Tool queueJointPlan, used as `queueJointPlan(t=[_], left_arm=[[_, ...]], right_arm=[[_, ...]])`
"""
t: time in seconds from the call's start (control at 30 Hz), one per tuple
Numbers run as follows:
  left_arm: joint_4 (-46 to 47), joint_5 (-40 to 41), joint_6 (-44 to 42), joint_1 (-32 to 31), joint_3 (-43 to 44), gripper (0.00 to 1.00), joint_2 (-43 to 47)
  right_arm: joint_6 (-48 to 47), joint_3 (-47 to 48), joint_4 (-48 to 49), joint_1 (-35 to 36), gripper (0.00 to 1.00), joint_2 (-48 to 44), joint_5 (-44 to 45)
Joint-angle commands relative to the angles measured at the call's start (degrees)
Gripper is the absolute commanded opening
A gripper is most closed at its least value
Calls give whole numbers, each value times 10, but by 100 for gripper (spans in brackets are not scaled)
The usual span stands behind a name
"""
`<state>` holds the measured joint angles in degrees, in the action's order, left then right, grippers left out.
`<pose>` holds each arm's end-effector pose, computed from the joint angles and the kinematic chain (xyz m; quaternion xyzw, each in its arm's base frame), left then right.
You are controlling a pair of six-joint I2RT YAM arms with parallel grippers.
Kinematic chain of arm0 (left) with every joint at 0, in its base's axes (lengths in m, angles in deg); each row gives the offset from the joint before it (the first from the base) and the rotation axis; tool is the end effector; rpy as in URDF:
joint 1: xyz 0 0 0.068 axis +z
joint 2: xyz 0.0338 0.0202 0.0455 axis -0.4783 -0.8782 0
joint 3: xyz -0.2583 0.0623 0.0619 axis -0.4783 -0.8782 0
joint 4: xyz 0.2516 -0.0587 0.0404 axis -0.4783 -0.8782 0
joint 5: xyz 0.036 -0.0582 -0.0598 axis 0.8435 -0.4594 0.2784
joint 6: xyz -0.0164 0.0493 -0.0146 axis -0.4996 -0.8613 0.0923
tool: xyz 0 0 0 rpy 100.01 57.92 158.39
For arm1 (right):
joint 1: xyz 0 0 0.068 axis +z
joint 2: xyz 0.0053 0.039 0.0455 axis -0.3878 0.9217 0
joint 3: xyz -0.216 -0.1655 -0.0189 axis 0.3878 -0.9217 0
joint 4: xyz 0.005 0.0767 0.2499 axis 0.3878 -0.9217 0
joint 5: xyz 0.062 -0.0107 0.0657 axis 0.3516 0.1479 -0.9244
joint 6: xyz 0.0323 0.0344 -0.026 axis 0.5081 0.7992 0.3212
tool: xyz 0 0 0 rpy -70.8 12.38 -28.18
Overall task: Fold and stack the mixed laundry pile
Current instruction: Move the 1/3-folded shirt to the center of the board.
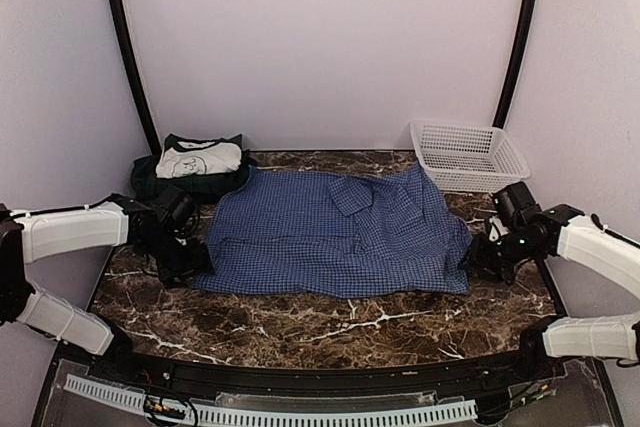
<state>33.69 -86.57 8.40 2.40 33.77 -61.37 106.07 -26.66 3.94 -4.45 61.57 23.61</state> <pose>0.2078 -0.1036 0.1874 -0.2031 0.9598 -0.1337 0.1403 0.1695 0.0621 0.2132 0.1768 0.9509 0.1875 0.1715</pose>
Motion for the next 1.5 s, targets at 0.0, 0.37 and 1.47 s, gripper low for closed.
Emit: queueJointPlan(t=[0.0, 0.37, 1.47], left_arm=[[3, 10, 22, 3, -17, 72, 4], [17, 5, 24, 4, -22, 74, -9], [19, 45, -6, 100, -49, 0, 23]], right_arm=[[34, -27, 31, 2, 42, 12, 44], [38, -62, 108, 0, 39, 78, 36], [59, -59, 55, -22, 0, 36, 69]])
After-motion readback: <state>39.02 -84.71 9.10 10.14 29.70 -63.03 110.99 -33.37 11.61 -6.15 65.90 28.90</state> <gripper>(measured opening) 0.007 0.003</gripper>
